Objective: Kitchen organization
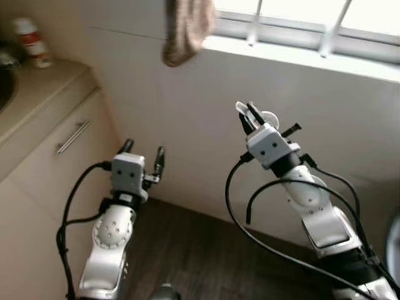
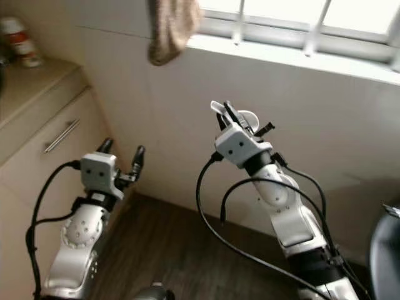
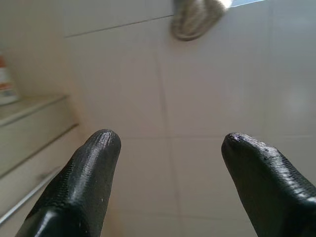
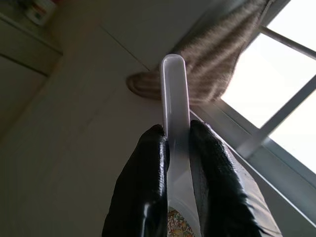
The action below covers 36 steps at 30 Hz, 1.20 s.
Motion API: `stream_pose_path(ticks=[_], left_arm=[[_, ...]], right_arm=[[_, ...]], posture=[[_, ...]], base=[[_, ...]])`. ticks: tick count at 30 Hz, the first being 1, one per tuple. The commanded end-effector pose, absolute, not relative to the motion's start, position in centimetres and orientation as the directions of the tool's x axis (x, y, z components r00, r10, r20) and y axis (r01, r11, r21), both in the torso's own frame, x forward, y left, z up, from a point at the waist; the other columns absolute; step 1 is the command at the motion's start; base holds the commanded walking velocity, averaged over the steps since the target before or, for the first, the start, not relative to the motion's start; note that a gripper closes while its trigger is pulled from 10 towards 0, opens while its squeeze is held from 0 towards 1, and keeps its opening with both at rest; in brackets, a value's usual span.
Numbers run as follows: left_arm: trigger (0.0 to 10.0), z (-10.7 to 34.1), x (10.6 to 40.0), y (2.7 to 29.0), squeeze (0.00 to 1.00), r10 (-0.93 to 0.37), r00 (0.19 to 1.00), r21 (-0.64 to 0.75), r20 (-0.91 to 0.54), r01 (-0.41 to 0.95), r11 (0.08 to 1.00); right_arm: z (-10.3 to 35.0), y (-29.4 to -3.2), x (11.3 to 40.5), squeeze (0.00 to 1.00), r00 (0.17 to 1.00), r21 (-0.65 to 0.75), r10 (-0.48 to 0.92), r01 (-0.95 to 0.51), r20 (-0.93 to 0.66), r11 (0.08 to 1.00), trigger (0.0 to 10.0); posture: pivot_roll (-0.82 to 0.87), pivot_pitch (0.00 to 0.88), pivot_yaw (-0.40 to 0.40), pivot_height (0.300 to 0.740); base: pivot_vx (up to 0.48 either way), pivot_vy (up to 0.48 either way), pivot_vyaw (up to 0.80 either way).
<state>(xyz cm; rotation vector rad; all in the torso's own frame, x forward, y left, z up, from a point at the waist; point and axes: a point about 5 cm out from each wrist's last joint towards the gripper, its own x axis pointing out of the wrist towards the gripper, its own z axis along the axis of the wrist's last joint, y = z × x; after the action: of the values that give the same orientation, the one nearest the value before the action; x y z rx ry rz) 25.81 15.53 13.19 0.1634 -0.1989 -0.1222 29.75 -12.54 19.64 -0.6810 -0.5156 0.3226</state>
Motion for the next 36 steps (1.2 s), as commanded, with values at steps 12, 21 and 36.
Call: stream_pose_path(ticks=[12, 21, 36], left_arm=[[10.0, 13.8, 25.8, 15.3, 0.00, -0.138, 0.966, 0.186, 0.217, 0.098, 0.978], [10.0, 14.0, 25.8, 15.5, 0.00, -0.131, 0.964, 0.190, 0.229, 0.088, 0.978], [10.0, 14.9, 25.8, 16.1, 0.00, -0.097, 0.953, 0.184, 0.289, 0.044, 0.982]], right_arm=[[19.8, -12.7, 29.9, 0.00, 0.824, -0.663, 0.425, -0.083, 0.374, 0.744, 0.0], [20.2, -12.3, 30.0, 0.00, 0.813, -0.654, 0.422, -0.069, 0.401, 0.753, 0.0], [21.4, -11.7, 30.1, 0.00, 0.773, -0.637, 0.422, -0.032, 0.473, 0.770, 0.0]], posture=[[0.00, 0.033, -0.027, 0.740], [0.00, 0.034, -0.027, 0.740], [0.01, 0.028, -0.030, 0.740]], base=[[0.000, 0.000, 0.80], [0.000, 0.000, 0.80], [0.000, 0.000, 0.80]])
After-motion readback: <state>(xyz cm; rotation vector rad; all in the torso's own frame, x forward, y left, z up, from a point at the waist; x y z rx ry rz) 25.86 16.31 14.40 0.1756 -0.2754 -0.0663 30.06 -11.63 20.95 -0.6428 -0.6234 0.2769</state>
